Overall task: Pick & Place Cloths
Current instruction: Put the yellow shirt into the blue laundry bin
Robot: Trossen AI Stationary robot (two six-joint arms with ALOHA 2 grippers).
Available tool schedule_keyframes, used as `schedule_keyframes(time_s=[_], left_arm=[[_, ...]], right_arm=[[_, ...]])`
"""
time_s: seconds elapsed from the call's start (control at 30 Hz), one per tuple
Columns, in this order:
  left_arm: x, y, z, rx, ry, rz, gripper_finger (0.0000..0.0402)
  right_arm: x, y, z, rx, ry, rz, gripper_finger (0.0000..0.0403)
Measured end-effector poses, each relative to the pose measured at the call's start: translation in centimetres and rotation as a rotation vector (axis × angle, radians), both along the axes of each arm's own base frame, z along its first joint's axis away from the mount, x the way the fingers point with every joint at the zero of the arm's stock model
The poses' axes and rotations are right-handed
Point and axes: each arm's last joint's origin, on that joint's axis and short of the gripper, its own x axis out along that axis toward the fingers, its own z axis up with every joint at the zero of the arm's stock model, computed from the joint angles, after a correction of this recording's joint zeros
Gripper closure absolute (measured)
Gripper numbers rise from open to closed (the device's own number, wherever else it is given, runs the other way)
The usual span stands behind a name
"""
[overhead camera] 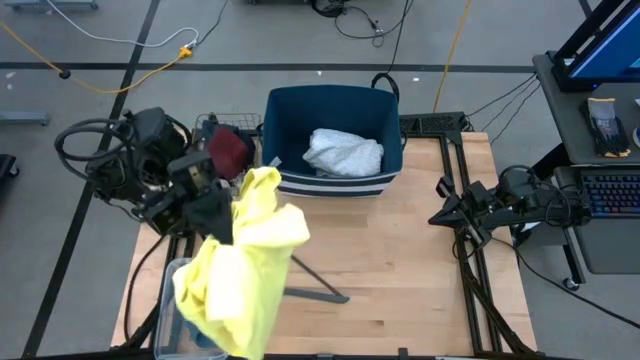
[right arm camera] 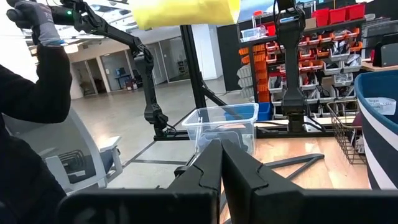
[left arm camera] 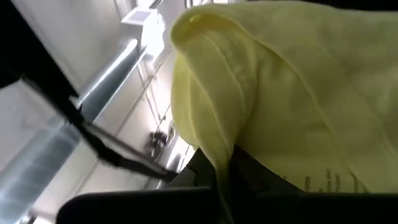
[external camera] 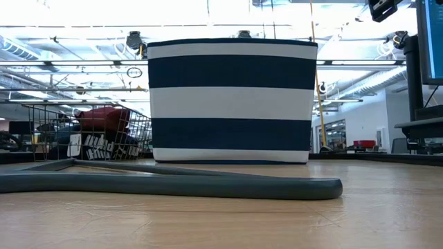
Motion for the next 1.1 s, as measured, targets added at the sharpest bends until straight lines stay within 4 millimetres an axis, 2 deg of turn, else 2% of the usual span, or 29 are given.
schedule_keyframes(time_s=[0.33,0.4,0.53,0.63,0.73,0.87,1.1], left_arm=[[0.3,-0.1,-0.2,0.003,0.009,0.005,0.0394],[0.8,0.1,-0.1,-0.070,0.043,0.101,0.0394],[2.8,0.9,-0.3,-0.324,0.123,0.418,0.0394],[4.9,2.3,-1.3,-0.458,0.184,0.660,0.0394],[6.4,4.3,-2.3,-0.559,0.238,0.822,0.0394],[7.5,7.5,-3.4,-0.678,0.316,0.926,0.0394],[8.7,13.0,-5.4,-0.802,0.433,1.061,0.0394]], right_arm=[[0.0,0.0,-0.1,-0.001,0.012,0.001,0.0402],[0.0,0.0,-0.1,-0.001,0.015,0.002,0.0402],[0.0,0.0,-0.1,-0.001,0.015,0.002,0.0402],[0.0,0.0,-0.2,-0.005,0.020,0.001,0.0402],[0.0,0.0,-0.3,-0.022,0.028,-0.005,0.0402],[-0.3,-0.2,-0.9,-0.036,0.071,-0.078,0.0402],[-1.4,-1.1,-1.1,-0.118,0.047,-0.358,0.0402]])
